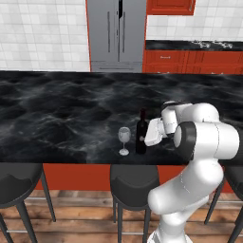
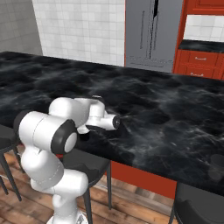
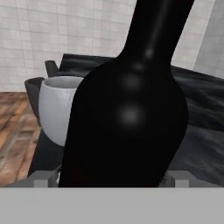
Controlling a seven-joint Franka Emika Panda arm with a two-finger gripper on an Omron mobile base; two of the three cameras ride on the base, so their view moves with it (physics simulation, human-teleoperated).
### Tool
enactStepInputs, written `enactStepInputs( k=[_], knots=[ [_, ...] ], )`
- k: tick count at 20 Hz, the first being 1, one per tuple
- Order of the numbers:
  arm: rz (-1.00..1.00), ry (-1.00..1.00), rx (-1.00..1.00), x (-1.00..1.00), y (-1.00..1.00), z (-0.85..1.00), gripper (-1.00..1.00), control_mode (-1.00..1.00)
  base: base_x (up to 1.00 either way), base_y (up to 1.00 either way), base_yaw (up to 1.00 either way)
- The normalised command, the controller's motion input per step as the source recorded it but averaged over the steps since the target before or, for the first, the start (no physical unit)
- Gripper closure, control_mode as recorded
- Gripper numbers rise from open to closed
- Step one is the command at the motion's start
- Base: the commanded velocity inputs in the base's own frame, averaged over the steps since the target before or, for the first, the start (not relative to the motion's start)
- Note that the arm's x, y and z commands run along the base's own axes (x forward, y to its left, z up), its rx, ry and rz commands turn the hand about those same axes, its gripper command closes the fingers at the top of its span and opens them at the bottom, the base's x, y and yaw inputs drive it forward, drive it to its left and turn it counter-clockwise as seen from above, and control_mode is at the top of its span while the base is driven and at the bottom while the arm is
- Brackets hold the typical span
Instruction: There is a wine glass and glass cup on the dining counter. Place the wine bottle next to the wine glass and the juice bottle next to the glass cup.
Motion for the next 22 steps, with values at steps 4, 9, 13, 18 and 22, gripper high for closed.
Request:
enactStepInputs(
  k=[4,9,13,18,22],
  knots=[
    [0.00,0.00,0.00,0.00,0.00,-0.23,-1.00,-1.00,0.00,0.00,0.00],
    [0.00,0.00,0.00,0.01,-0.03,-0.13,-1.00,-1.00,0.00,0.00,0.00],
    [-0.01,0.01,0.01,-0.02,-0.22,-0.02,-1.00,-1.00,0.00,0.00,0.00],
    [-0.02,0.11,0.03,-0.11,-0.17,0.00,-1.00,-1.00,0.00,0.00,0.00],
    [-0.01,0.09,0.00,-0.12,-0.18,0.02,-1.00,-1.00,0.00,0.00,0.00]
  ],
)
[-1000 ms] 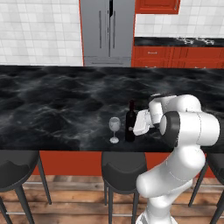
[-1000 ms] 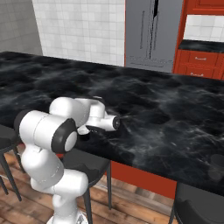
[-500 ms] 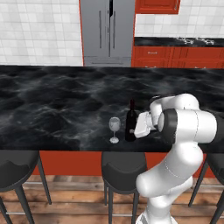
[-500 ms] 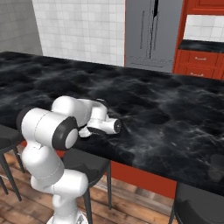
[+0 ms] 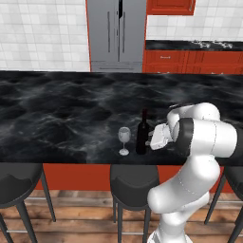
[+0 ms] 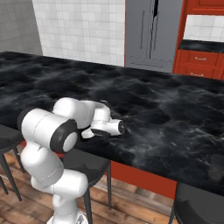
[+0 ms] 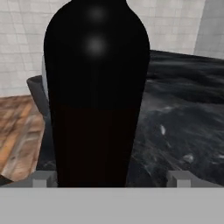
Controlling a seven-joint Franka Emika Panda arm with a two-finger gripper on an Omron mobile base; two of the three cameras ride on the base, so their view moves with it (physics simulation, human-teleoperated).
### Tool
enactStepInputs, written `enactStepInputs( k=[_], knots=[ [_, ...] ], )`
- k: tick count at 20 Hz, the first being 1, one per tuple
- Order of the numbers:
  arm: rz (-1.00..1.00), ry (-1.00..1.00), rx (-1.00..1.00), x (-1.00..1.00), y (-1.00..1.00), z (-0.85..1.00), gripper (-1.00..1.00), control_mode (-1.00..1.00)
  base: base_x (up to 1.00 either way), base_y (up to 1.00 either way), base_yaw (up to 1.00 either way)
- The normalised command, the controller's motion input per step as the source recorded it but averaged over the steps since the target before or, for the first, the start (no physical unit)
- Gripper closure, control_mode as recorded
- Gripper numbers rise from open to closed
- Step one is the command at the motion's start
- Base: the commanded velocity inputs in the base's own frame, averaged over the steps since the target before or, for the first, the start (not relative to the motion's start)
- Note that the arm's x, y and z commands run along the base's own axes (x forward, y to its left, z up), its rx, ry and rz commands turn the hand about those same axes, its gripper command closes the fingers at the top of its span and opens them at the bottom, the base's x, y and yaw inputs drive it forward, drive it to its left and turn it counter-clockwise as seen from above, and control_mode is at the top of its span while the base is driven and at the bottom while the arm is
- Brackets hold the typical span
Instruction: There is a wine glass and glass cup on the dining counter. Place the wine bottle next to the wine glass and the juice bottle next to the glass cup.
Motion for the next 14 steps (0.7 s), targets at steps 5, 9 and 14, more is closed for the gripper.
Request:
enactStepInputs(
  k=[5,9,14],
  knots=[
    [-0.03,0.00,-0.01,-0.32,-0.12,0.22,-1.00,-1.00,0.00,0.00,0.00],
    [-0.13,0.00,-0.02,-0.41,-0.10,0.32,-1.00,-1.00,0.00,0.00,0.00],
    [-0.16,0.00,-0.08,-0.42,-0.04,0.33,-1.00,-1.00,0.00,0.00,0.00]
  ],
)
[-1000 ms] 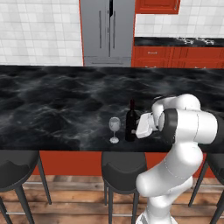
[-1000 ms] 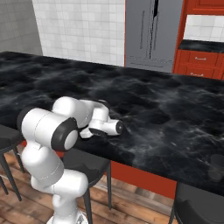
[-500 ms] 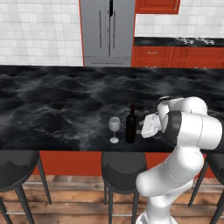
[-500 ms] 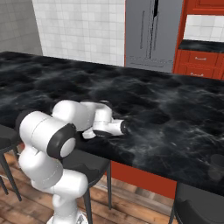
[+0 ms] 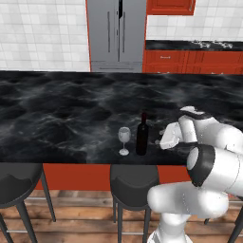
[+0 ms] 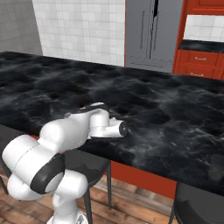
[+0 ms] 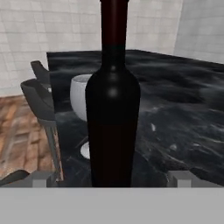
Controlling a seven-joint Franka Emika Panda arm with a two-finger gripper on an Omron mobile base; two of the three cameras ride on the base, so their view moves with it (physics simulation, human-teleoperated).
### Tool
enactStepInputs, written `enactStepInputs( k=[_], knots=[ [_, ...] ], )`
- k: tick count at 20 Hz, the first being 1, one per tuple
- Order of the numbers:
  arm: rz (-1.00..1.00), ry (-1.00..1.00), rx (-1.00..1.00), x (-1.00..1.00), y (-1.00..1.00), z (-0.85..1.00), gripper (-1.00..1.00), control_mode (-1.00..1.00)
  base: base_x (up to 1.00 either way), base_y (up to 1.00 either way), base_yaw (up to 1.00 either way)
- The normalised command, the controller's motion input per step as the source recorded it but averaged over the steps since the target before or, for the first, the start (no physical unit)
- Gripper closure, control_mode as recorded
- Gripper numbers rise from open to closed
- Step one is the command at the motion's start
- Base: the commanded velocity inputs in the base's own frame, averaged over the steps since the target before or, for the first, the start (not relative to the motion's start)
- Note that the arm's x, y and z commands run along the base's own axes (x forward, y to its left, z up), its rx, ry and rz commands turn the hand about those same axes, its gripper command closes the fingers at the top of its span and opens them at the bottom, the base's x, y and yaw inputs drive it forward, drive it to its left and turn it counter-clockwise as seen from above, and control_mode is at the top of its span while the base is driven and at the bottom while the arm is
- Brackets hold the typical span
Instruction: There is a wine glass and glass cup on the dining counter. Place the wine bottle next to the wine glass and the juice bottle next to the glass cup.
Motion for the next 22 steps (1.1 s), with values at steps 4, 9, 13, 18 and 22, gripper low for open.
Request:
enactStepInputs(
  k=[4,9,13,18,22],
  knots=[
    [-0.15,0.04,-0.12,-0.38,-0.05,0.32,-1.00,-1.00,0.00,0.00,0.00],
    [-0.17,0.07,-0.12,-0.46,-0.03,0.35,-1.00,-1.00,0.00,0.00,0.00],
    [-0.19,0.05,-0.10,-0.48,-0.03,0.34,-1.00,-1.00,0.00,0.00,0.00],
    [-0.21,0.00,-0.07,-0.56,-0.02,0.30,-1.00,-1.00,0.00,0.00,0.00],
    [-0.19,0.00,-0.01,-0.64,-0.01,0.30,-1.00,-1.00,0.00,0.00,0.00]
  ],
)
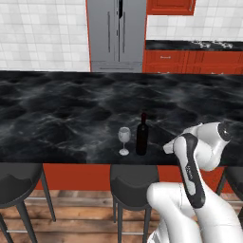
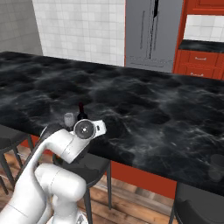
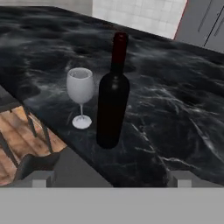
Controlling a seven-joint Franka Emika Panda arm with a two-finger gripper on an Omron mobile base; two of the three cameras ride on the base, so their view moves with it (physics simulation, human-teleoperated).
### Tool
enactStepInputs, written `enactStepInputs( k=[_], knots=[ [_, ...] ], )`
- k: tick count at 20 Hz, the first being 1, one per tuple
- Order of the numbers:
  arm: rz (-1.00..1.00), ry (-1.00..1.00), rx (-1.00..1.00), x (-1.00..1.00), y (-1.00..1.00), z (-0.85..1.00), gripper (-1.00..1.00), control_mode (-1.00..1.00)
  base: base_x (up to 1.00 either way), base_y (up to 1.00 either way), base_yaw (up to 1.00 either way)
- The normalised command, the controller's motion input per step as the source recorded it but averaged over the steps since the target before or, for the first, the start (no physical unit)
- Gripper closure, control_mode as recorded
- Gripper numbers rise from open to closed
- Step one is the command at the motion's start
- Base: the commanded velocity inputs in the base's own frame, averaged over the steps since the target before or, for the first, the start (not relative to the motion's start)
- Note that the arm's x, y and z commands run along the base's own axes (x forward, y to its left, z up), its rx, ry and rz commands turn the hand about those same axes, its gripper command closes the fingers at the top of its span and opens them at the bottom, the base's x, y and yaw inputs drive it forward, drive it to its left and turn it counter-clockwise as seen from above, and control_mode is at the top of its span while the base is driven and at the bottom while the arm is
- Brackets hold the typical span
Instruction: There is a wine glass and glass cup on the dining counter. Place the wine bottle next to the wine glass and the juice bottle next to the glass cup.
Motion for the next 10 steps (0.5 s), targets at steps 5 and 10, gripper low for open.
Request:
enactStepInputs(
  k=[5,10],
  knots=[
    [-0.21,0.00,0.00,-0.63,0.00,0.33,-1.00,-1.00,0.00,0.00,0.00],
    [-0.19,0.03,0.00,-0.54,0.00,0.39,-1.00,-1.00,0.00,0.00,0.00]
  ],
)
